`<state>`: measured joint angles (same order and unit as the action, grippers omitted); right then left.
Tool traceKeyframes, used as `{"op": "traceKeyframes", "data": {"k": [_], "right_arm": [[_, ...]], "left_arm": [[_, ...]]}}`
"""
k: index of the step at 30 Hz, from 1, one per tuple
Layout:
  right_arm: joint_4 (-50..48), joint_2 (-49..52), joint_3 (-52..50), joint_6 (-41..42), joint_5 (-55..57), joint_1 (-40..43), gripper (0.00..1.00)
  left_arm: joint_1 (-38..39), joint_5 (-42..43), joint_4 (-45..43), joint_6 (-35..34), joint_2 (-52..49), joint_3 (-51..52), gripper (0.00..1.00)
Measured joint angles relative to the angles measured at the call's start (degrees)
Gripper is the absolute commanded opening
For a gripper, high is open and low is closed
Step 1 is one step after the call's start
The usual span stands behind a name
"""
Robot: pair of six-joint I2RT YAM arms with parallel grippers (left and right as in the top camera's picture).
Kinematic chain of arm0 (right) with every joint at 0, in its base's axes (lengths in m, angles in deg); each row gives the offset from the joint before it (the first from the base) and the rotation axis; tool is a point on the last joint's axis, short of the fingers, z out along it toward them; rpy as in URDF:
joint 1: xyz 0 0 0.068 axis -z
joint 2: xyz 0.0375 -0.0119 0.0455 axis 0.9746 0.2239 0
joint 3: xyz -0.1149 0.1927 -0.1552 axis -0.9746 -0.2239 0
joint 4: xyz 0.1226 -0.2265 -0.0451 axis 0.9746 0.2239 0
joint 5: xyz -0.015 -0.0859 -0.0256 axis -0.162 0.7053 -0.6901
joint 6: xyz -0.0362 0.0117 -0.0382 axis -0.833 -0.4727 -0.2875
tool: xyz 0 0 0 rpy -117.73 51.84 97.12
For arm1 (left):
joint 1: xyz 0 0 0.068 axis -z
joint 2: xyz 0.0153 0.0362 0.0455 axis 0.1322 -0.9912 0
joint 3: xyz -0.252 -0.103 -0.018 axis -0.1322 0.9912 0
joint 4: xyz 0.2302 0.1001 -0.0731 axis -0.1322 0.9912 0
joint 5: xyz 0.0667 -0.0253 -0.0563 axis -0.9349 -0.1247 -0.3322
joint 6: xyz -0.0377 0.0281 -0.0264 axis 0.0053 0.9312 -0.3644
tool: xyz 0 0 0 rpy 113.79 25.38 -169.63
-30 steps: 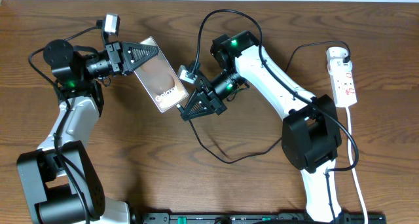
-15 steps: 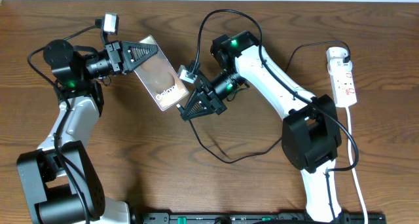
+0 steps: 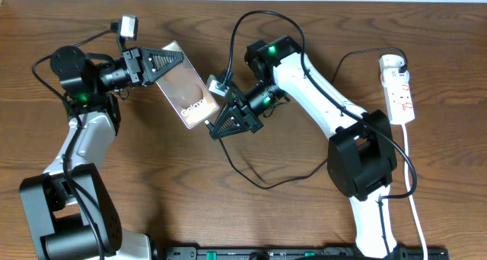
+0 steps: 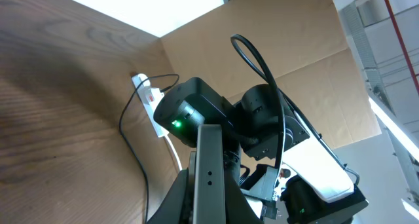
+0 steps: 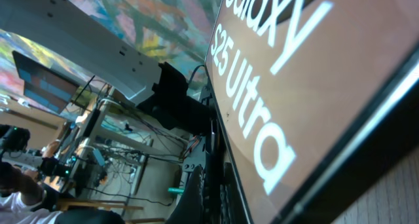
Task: Plug charger to phone and switch on socket
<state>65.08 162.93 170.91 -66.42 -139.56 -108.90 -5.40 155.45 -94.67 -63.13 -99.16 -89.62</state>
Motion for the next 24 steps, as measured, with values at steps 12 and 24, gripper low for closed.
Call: {"op": "traceKeyframes", "data": {"k": [12,24], "right_arm": [[-0.28,0.0,0.0,0.02,-0.35,0.02,0.02],[-0.92,0.0,0.0,1.05,-0.09,0.33,0.01]], "left_arm": [[0.04,0.0,0.0,-0.68,0.0,0.0,0.07],[1.27,-0.68,-0.04,-0.57,0.0,0.0,0.07]]}}
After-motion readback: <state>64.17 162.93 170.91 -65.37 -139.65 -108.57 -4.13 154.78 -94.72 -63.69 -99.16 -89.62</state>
